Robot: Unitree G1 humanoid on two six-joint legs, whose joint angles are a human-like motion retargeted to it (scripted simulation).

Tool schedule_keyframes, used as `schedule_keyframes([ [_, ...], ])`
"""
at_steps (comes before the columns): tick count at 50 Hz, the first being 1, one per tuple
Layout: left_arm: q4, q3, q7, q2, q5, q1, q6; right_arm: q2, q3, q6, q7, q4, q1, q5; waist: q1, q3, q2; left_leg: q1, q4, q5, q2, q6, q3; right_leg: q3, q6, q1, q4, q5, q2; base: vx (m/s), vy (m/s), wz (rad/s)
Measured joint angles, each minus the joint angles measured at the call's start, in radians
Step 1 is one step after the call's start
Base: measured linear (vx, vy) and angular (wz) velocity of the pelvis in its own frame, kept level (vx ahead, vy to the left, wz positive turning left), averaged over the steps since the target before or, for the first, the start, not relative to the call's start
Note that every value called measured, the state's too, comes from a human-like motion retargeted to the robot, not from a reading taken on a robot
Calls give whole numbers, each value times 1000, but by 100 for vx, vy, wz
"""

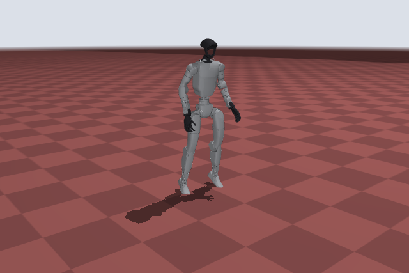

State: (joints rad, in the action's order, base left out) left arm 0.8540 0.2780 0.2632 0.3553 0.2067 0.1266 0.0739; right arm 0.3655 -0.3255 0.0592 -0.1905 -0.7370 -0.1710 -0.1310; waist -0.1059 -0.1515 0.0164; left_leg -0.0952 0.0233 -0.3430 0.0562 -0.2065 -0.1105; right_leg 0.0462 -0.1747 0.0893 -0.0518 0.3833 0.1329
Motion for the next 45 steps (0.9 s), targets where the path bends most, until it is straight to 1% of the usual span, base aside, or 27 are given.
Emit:
schedule_keyframes([
  [3, 9, -9, 9, 1, 24, 9, -6, -4, -15, 9, -14, -62, 45, -10, -25, -27, -12, -6, 18, 103, -3, 12, 67, -3, 26, -2, -26, -73, -4, 3, -1, -26],
  [7, -42, -35, 21, 3, 16, 46, 2, 11, -29, 4, 8, -65, 88, 7, -49, -57, -12, -13, 28, 197, -40, 20, 202, -55, 6, -9, -28, -111, -3, 3, -1, -21],
  [8, -55, -50, 29, -1, 18, 49, 1, 22, -35, 4, 11, -58, 107, 12, -44, -75, -17, -17, 50, 251, -46, 30, 210, -61, 22, -2, -48, -180, -2, 0, 0, 0],
  [9, -57, -67, 40, -9, 35, 39, -2, 34, -44, 7, 6, -61, 140, 11, -34, -104, -21, -14, 110, 364, -52, 61, 199, -63, 56, 3, -104, -319, 1, -5, 1, 21],
  [10, -55, -85, 54, -17, 60, 23, -7, 46, -54, 12, -3, -70, 179, 8, -21, -139, -26, -8, 190, 508, -58, 104, 180, -62, 99, 8, -179, -493, 4, -10, 1, 32],
  [12, 0, -112, 78, -38, 127, -23, -21, 53, -78, 16, -42, -142, 267, -21, 5, -202, -27, 89, 513, 806, -74, 271, 165, -60, 258, -57, -465, -840, 10, -13, 2, 32],
  [13, 39, -122, 91, -47, 163, -48, -30, 48, -85, 15, -64, -188, 306, -38, 13, -213, -27, 169, 691, 898, -77, 353, 164, -66, 345, -126, -629, -957, 5, -9, 1, 6],
  [14, 66, -126, 107, -54, 196, -58, -32, 43, -84, 13, -87, -210, 322, -47, 11, -206, -23, 219, 777, 926, -77, 386, 154, -71, 384, -179, -719, -1000, 6, -2, 1, -20],
  [15, 87, -127, 124, -60, 229, -61, -30, 37, -80, 11, -110, -220, 326, -52, 5, -190, -17, 254, 818, 923, -75, 394, 139, -75, 398, -223, -774, -1005, 9, 8, 2, -43],
  [17, 87, -118, 148, -68, 254, -32, -3, 35, -55, -6, -150, -140, 255, -41, -18, -115, 2, 224, 643, 772, -74, 309, 105, -76, 303, -225, -635, -834, 25, 19, 2, -45],
  [18, 69, -113, 144, -70, 238, 2, 13, 41, -47, -20, -156, -79, 197, -27, -23, -73, 3, 186, 509, 645, -70, 255, 103, -72, 237, -189, -495, -686, 23, 22, 2, -20],
  [20, 39, -100, 87, -70, 156, 68, 34, 51, -46, -40, -117, 13, 93, 10, -19, 6, -1, 115, 233, 316, -61, 153, 122, -73, 108, -99, -168, -288, 12, 19, 0, 10],
  [21, 12, -86, 46, -66, 104, 125, 48, 48, -51, -46, -83, 42, 28, 31, -11, 39, 0, 84, 122, 176, -54, 99, 121, -77, 49, -68, -58, -123, 11, 14, -1, 25],
  [22, -4, -74, 6, -61, 62, 159, 54, 44, -51, -48, -45, 56, -13, 46, -2, 63, 0, 62, 38, 72, -44, 48, 109, -77, -3, -46, 24, 1, 10, 9, -2, 30],
  [23, 2, -67, -31, -55, 41, 147, 45, 36, -45, -38, 2, 38, -9, 45, 9, 66, -1, 58, 5, 41, -30, 2, 74, -70, -40, -43, 49, 43, 7, 5, -3, 31],
  [25, -12, -51, -72, -39, 30, 144, 33, 16, -29, -22, 53, 1, -16, 29, 29, 70, 3, 46, -17, 44, -9, -36, -25, -54, -59, -31, 58, 44, 5, 0, -2, 27],
  [28, -32, -29, -79, -10, 21, 108, 10, -16, -20, 6, 46, -78, -7, -3, 27, 45, 12, 16, 14, 62, 2, 1, -114, -59, -15, -9, 11, 14, 1, 0, 0, 0],
  [31, -16, 6, -65, 12, -16, 34, -10, -30, -35, 27, 43, -158, 10, -7, -4, 10, 17, -12, 78, 99, -6, 45, -76, -54, 25, 29, -32, -31, 8, 0, 0, 0],
  [33, -6, 27, -52, 21, -43, -17, -15, -29, -50, 28, 54, -187, 12, 1, -23, 0, 16, -19, 116, 128, -12, 51, -17, -58, 29, 52, -37, -60, 9, 0, 0, 0],
  [36, -28, 10, -44, 20, -71, -74, -18, -15, -58, 18, 72, -180, 17, 19, -41, -24, 10, -33, 141, 138, -13, 52, 43, -132, 13, 74, -33, -76, -9, -3, 2, -13],
  [37, -41, -6, -39, 17, -64, -95, -22, -7, -54, 17, 73, -172, 27, 18, -42, -43, 6, -43, 161, 182, -11, 62, 52, -155, 19, 82, -50, -123, -15, -10, 4, -21],
  [38, -52, -22, -28, 14, -40, -119, -29, 2, -46, 21, 68, -166, 44, 9, -38, -70, 0, -55, 201, 289, -7, 84, 52, -164, 42, 92, -93, -237, -19, -14, 4, -15],
  [40, -47, -49, 18, 8, 43, -193, -40, 17, -26, 31, 37, -184, 116, -28, -19, -143, -10, -60, 367, 633, 4, 140, 52, -139, 102, 80, -298, -613, -22, -20, 4, -3],
  [42, 7, -64, 79, 8, 112, -265, -40, 17, -14, 24, -27, -242, 207, -65, 14, -172, 8, 35, 616, 905, 2, 245, 58, -105, 219, -22, -577, -937, -11, -23, 2, 14],
  [43, 39, -74, 108, 7, 136, -289, -42, 14, -11, 15, -59, -262, 241, -72, 33, -161, 22, 115, 738, 959, 2, 317, 58, -101, 303, -94, -698, -1021, -9, -15, 1, 19],
  [44, 60, -86, 134, 1, 159, -298, -39, 14, -13, 6, -81, -251, 250, -72, 47, -138, 34, 172, 789, 951, 2, 341, 45, -99, 337, -153, -758, -1029, -3, -7, 1, 16],
  [45, 75, -98, 159, -6, 180, -299, -35, 16, -18, -4, -98, -225, 246, -67, 58, -109, 46, 218, 803, 912, 3, 341, 27, -98, 346, -205, -787, -999, 5, 6, 2, -1],
])
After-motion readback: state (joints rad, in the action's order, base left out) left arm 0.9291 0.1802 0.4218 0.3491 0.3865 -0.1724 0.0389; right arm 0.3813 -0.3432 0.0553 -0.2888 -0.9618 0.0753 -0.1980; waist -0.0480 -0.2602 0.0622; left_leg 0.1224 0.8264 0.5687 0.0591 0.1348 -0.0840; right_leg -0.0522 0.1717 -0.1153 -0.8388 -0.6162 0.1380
